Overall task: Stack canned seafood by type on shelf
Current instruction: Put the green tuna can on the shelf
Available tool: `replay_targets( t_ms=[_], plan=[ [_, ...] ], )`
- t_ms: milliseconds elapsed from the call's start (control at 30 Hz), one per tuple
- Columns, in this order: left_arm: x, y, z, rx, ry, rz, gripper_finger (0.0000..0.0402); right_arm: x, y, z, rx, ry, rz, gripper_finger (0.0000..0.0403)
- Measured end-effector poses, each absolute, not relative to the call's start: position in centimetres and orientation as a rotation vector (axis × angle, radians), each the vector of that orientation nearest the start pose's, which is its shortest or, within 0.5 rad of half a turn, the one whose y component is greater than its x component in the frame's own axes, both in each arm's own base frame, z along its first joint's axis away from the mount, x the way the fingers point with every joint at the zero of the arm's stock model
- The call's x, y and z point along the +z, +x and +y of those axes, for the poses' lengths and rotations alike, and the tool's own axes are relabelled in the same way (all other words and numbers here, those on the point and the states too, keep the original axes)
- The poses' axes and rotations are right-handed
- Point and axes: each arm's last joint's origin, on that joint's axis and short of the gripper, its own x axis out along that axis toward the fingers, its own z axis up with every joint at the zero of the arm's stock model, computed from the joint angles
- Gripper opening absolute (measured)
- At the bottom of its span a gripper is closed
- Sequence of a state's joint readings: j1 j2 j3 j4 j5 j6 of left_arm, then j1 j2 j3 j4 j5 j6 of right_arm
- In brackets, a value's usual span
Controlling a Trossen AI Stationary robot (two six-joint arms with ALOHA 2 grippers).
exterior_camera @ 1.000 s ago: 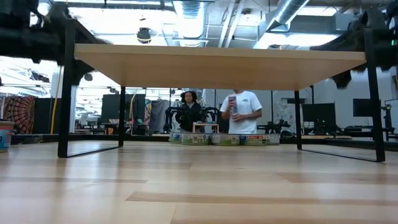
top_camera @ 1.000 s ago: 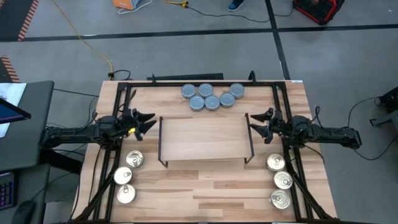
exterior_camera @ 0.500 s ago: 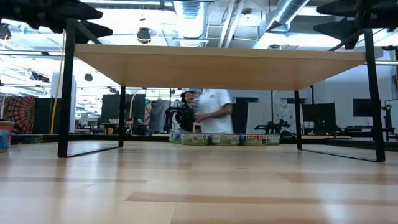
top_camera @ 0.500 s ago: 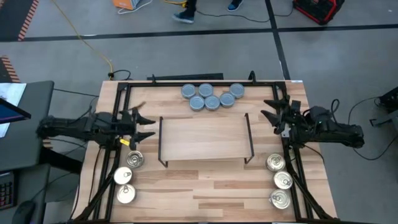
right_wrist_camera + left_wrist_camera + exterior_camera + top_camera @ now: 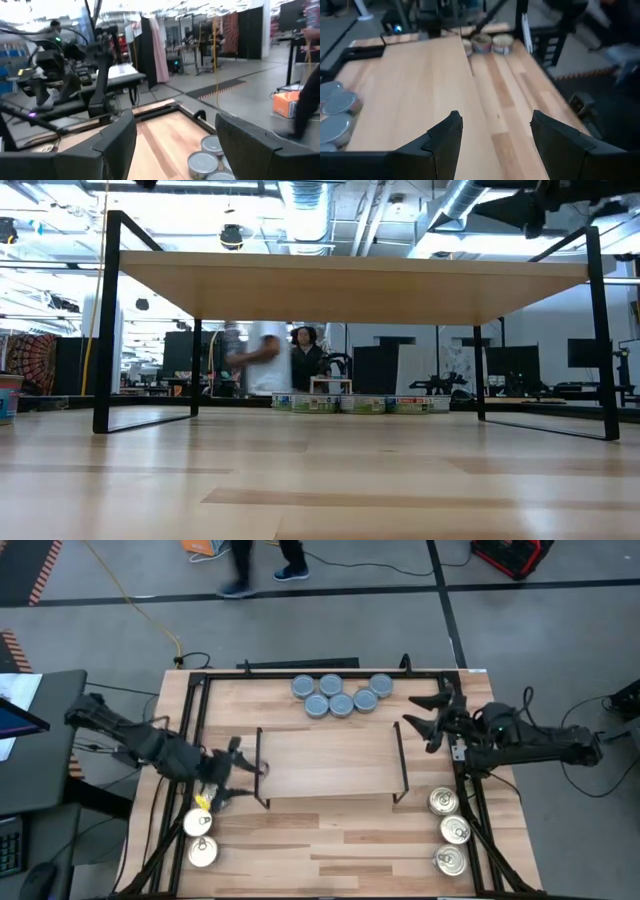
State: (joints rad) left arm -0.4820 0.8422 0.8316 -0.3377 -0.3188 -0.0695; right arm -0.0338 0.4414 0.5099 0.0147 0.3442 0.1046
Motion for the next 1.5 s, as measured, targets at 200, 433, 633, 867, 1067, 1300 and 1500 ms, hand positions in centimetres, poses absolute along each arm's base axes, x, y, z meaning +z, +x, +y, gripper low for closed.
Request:
replay_targets(
  t_ms=[200, 433, 633, 867, 1067, 1300, 1500],
  plan=[
    [35.2, 17.5, -9.6, -0.018, 0.098, 0.348, 0.0229, 31.4, 12.4, -1.6, -0.393, 0.126, -0.038, 0.0295],
    [37.9, 18.1, -6.7, 0.234, 0.056, 0.271, 0.0227, 32.2, 13.0, -2.9, -0.494, 0.208, 0.142, 0.0295],
    [38.0, 19.2, -0.5, 0.341, -0.059, 0.298, 0.0198, 30.8, 14.2, -5.2, -0.525, 0.256, 0.294, 0.0295],
    [36.5, 20.7, 7.3, 0.357, -0.166, 0.372, 0.0171, 29.3, 14.8, -9.3, -0.511, 0.326, 0.387, 0.0295],
    [34.0, 22.7, 12.4, 0.348, -0.253, 0.416, 0.0169, 28.9, 14.7, -12.2, -0.515, 0.356, 0.351, 0.0295],
    [30.4, 24.3, 17.3, 0.370, -0.251, 0.484, 0.0169, 29.1, 15.0, -13.4, -0.538, 0.300, 0.300, 0.0295],
    [27.8, 23.7, 21.6, 0.423, -0.270, 0.519, 0.0169, 29.2, 14.9, -12.3, -0.504, 0.288, 0.286, 0.0295]
  ],
)
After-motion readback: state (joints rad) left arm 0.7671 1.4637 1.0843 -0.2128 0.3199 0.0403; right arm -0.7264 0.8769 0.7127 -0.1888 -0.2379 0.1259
